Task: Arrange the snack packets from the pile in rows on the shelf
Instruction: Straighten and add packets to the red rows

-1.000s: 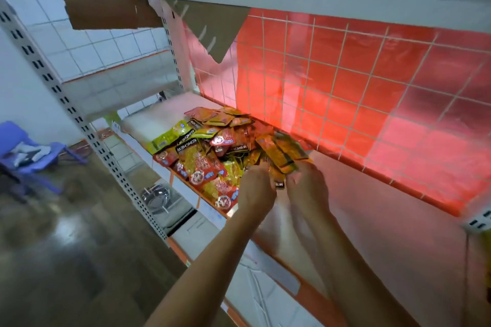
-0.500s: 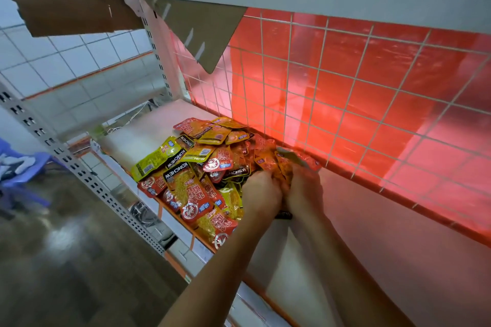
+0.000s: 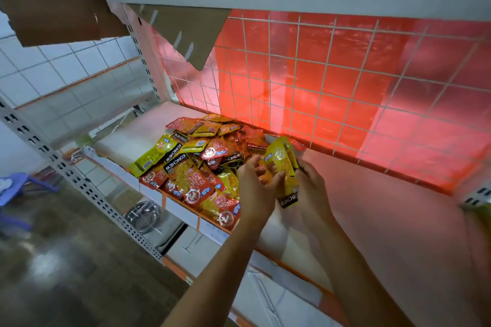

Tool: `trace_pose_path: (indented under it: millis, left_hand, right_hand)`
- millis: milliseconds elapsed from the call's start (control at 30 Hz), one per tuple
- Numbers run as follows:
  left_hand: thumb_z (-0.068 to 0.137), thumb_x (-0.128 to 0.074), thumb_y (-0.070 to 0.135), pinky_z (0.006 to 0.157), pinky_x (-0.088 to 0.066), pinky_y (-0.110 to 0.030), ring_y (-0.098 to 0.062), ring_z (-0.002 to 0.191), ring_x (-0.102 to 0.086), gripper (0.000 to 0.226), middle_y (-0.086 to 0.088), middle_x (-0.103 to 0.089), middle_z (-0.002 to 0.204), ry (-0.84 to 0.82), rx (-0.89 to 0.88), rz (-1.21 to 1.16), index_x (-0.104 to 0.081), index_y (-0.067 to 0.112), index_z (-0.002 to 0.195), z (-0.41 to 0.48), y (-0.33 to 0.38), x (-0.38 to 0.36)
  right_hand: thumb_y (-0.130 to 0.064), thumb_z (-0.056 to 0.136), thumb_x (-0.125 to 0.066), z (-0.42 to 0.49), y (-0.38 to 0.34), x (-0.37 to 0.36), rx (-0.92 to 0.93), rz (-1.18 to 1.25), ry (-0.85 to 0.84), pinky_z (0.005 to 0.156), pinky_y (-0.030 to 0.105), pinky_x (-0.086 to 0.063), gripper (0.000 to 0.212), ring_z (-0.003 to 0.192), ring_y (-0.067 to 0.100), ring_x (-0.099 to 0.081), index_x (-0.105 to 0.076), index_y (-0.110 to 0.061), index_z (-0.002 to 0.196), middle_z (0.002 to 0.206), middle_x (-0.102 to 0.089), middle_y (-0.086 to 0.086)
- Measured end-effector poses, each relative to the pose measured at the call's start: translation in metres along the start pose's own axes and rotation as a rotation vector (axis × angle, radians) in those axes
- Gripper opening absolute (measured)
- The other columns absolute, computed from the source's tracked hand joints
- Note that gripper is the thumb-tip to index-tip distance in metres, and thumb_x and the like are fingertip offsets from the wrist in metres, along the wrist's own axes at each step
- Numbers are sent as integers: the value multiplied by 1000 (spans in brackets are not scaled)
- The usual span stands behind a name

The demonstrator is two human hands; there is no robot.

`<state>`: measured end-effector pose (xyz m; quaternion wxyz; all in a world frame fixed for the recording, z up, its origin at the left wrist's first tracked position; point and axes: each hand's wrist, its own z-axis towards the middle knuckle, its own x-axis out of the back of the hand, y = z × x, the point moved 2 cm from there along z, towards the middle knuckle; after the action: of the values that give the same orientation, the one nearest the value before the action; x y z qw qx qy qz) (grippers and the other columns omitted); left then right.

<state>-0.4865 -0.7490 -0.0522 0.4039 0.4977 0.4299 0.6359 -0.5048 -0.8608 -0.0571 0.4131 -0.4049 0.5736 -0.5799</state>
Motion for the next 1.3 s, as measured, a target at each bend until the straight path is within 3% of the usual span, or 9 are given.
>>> trace_pose_path:
  millis: [200,400,567,667,767,867,1000,1133,1300]
  left_hand:
    - [84,-71,41,82,-51,-30,-16,91,-64,51,-4,-69,96,-205,131,28,-61,12,124,-41,0,-11]
    - [60,-73,57,84,-56,-44,-19,86,-69,65,0,-72,90,-261,186,-87,-68,16,111,-84,19,-31]
    - [78,-70,17,69,-59,-35,-17,72,-70,14,1,-75,79,-424,210,-265,-72,24,91,-111,37,-64]
    - [82,-58,-7,59,-55,-24,-16,69,-68,38,-2,-72,78,-513,263,-330,-67,26,100,-123,51,-89]
    - [80,-59,-9,78,-57,-36,-22,85,-68,71,-7,-69,93,-582,265,-285,-43,33,135,-130,57,-121]
    - [81,-62,-2,80,-58,-38,-19,88,-67,63,-5,-69,100,-626,183,-175,-50,45,121,-140,65,-151]
    - [87,-57,6,90,-52,-31,-17,95,-67,35,-5,-69,117,-685,-13,100,-67,20,117,-145,73,-188]
    - [88,-59,13,87,-42,-19,-19,104,-65,33,-2,-68,118,-744,-175,323,-67,19,118,-147,78,-214]
    - [84,-61,18,77,-42,-22,-21,100,-65,31,-3,-71,110,-743,-363,523,-70,29,112,-143,86,-235]
  right_hand:
    - [-15,72,-51,-51,-6,40,63,72,159,75,34,-51,34,83,16,-61,-61,-23,103,97,-67,7]
    - [-9,72,-61,-87,0,91,30,-2,303,67,30,-48,35,72,13,-58,-65,-6,106,87,-67,6]
    - [-17,79,-63,-103,5,138,7,-38,504,71,36,-48,20,72,13,-59,-68,-12,98,81,-68,3]
    - [-13,81,-65,-111,3,172,9,-29,602,64,30,-44,12,64,10,-54,-66,-9,92,73,-64,2]
    - [-3,83,-63,-117,0,210,23,-70,708,59,29,-39,6,58,10,-48,-63,-8,85,67,-58,0]
    - [-2,81,-60,-119,-1,249,14,-143,786,56,31,-37,3,58,12,-44,-58,-5,80,66,-54,5]
    - [-10,78,-58,-113,-5,292,15,-203,874,59,37,-39,3,62,17,-47,-56,-8,77,67,-56,7]
    - [-7,81,-54,-104,-14,314,5,-214,874,55,32,-37,6,59,18,-46,-55,-13,79,68,-55,8]
    - [-15,81,-58,-92,-7,331,-55,-263,844,54,25,-37,28,57,13,-54,-59,-17,109,82,-67,4]
